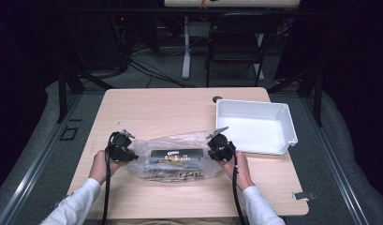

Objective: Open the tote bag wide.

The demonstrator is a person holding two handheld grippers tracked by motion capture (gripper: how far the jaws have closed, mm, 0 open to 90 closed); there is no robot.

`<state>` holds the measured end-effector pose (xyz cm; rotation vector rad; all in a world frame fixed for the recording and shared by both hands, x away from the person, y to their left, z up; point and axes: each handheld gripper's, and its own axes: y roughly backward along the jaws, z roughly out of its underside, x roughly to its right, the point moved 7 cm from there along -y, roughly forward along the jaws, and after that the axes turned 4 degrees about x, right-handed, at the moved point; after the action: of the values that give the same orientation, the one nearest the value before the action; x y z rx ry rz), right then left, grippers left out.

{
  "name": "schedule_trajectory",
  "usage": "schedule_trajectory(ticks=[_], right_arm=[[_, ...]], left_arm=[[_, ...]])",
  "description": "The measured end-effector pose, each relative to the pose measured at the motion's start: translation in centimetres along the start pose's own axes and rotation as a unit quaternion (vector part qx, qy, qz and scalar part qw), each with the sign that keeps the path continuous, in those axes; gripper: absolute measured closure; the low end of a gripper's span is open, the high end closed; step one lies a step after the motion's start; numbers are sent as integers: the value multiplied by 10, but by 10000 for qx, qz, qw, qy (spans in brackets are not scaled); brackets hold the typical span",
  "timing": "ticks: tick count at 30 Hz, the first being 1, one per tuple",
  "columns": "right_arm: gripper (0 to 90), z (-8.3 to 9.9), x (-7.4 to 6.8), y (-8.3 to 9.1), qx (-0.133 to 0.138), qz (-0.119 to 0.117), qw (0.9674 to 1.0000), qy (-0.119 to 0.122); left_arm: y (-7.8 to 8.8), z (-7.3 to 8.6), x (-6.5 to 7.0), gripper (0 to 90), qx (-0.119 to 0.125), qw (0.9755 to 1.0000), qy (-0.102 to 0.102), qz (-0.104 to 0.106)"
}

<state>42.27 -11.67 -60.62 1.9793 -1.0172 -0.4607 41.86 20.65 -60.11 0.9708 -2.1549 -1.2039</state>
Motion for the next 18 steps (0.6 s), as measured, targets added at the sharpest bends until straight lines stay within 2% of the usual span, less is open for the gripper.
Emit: schedule_trajectory(ticks=[2,5,6,8,9,10,11,12,14,16,18], right_arm=[[818,3,-1,-1,-28,-38,10000,-62],[855,8,0,0,-209,-60,9998,-41],[868,12,3,2,-476,-92,9988,104],[887,15,2,1,-366,-91,9993,-32],[893,17,4,2,-444,-81,9990,1],[897,20,5,3,-521,-32,9986,46],[900,20,5,3,-455,-29,9990,-7],[900,22,6,4,-549,-54,9985,5],[900,26,10,7,-769,12,9968,205],[900,29,11,7,-696,68,9975,63],[896,31,12,9,-829,78,9964,163]], left_arm=[[-3,4,-3,778,-147,9999,16,-13],[-5,10,-6,806,-304,9995,65,-54],[-5,11,-7,819,-330,9994,55,-51],[-4,14,-8,847,-380,9992,73,-58],[-5,15,-9,866,-411,9991,27,-72],[-5,17,-8,875,-429,9990,64,-53],[-5,18,-9,889,-473,9988,31,-77],[-5,19,-8,895,-483,9988,47,-62],[-6,20,-9,897,-524,9986,9,-77],[-6,21,-8,897,-575,9983,-34,-85],[-5,21,-8,896,-579,9983,-43,-97]])
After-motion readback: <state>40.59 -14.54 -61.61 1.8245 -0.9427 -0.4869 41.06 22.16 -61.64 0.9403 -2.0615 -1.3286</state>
